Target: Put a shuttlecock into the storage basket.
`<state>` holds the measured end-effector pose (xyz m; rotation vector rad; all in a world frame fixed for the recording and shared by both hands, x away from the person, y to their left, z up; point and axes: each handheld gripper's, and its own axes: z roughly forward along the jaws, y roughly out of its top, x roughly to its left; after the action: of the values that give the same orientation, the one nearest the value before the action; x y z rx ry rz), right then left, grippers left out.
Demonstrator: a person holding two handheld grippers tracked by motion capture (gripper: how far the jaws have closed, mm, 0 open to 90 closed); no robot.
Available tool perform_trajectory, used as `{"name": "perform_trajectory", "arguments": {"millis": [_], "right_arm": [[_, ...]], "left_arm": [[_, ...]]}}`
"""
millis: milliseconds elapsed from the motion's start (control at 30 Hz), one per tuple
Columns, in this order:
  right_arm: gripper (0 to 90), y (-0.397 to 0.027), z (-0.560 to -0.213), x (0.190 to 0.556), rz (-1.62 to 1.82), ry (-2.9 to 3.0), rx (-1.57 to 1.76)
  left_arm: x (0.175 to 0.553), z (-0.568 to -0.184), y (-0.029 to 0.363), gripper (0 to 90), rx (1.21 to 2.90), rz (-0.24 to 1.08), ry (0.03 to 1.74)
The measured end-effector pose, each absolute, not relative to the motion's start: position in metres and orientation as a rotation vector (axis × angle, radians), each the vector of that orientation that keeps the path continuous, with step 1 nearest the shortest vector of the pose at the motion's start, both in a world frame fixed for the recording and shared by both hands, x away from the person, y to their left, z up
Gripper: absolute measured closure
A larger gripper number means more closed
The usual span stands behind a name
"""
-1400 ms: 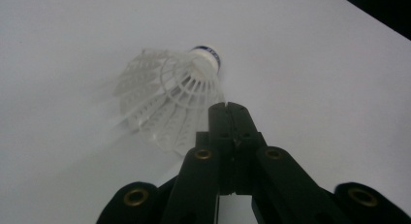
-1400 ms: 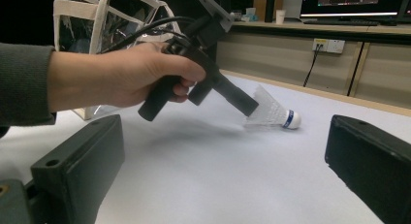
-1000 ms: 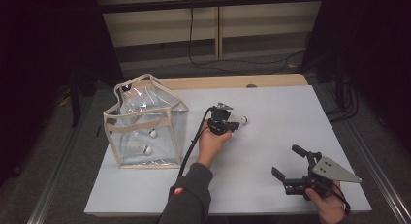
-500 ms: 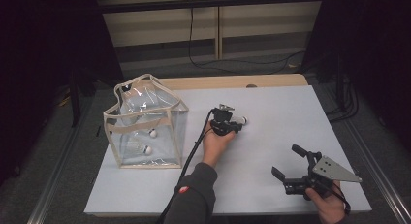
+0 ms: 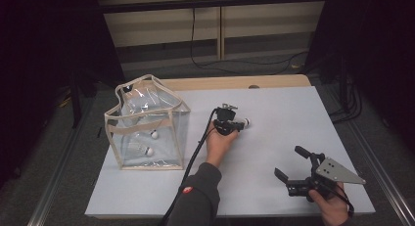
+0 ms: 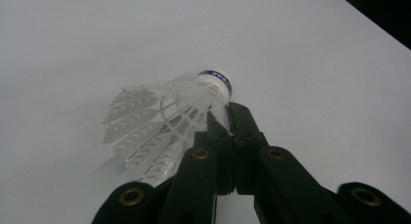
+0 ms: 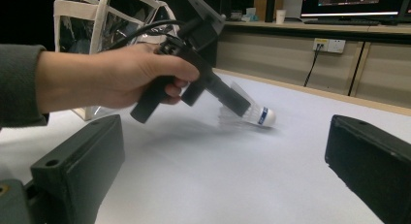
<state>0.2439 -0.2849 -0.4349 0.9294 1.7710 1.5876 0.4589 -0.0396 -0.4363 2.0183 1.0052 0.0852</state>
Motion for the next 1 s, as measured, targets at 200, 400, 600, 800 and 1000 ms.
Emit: {"name": "perform_trajectory", "arguments": {"millis": [200,400,600,800,1000], "right_arm": [[0.3,-0.285,-0.435,0.244,1.588,1.768,0.931],[0.3,-0.283,-0.435,0.244,1.584,1.772,0.927],[0.3,-0.283,-0.435,0.244,1.587,1.767,0.928],[0.3,-0.283,-0.435,0.244,1.585,1.77,0.927],[0.3,-0.284,-0.435,0.245,1.585,1.771,0.923]], "left_arm": [[0.455,-0.421,-0.029,89.5,2.029,0.061,0.98],[0.449,-0.407,-0.026,89.5,2.051,0.035,0.935],[0.444,-0.396,-0.024,89.6,2.099,0.013,0.874],[0.441,-0.385,-0.019,89.6,2.102,-0.001,0.857],[0.44,-0.372,-0.013,89.6,2.095,-0.014,0.849]]}}
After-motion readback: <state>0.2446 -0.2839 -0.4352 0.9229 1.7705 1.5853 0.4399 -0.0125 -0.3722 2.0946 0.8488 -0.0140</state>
